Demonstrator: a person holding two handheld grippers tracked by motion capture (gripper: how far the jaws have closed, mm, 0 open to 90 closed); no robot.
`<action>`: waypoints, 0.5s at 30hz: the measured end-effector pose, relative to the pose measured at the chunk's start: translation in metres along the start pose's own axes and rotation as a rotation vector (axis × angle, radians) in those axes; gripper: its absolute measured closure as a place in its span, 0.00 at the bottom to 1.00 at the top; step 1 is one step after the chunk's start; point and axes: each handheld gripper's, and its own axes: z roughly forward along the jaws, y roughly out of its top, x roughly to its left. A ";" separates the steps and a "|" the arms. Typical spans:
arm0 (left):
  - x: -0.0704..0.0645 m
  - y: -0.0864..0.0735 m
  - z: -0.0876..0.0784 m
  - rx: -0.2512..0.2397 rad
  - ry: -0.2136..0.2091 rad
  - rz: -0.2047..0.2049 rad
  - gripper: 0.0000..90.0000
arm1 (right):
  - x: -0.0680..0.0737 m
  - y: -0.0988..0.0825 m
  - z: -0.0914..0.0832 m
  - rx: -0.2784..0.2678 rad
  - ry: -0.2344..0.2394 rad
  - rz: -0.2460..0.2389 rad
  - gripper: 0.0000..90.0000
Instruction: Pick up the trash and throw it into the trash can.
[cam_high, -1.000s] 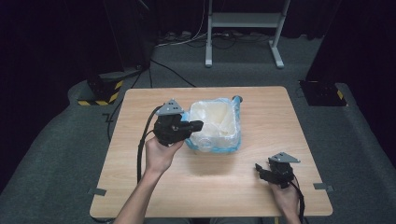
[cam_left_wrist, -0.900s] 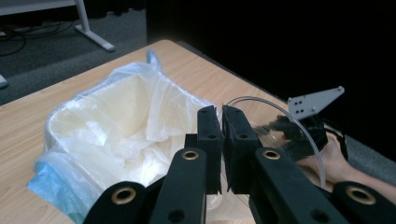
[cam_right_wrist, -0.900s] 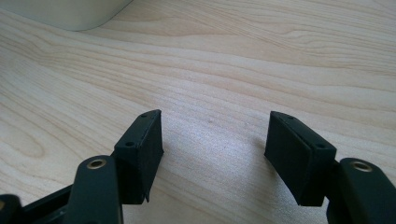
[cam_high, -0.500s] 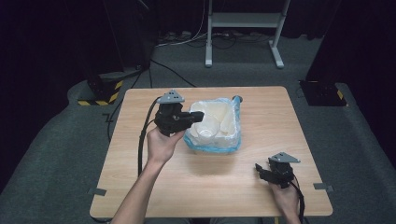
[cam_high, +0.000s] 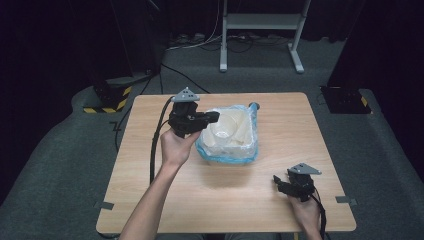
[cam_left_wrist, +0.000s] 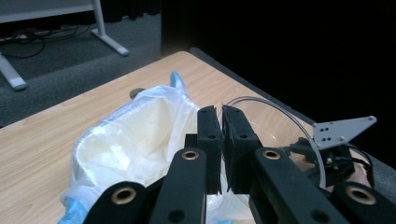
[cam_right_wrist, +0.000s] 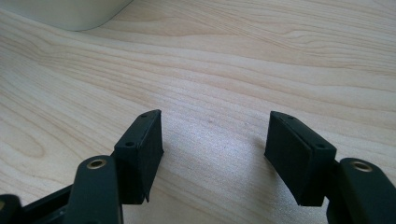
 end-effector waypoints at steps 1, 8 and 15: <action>0.001 0.000 0.001 -0.002 0.003 -0.003 0.96 | 0.000 0.000 0.000 0.000 0.000 0.000 0.40; 0.012 0.000 0.008 -0.015 0.026 -0.030 0.96 | 0.000 0.000 0.000 0.000 0.000 0.000 0.40; 0.018 -0.002 0.020 -0.005 0.053 -0.039 0.96 | 0.000 0.000 0.000 0.000 0.000 0.000 0.40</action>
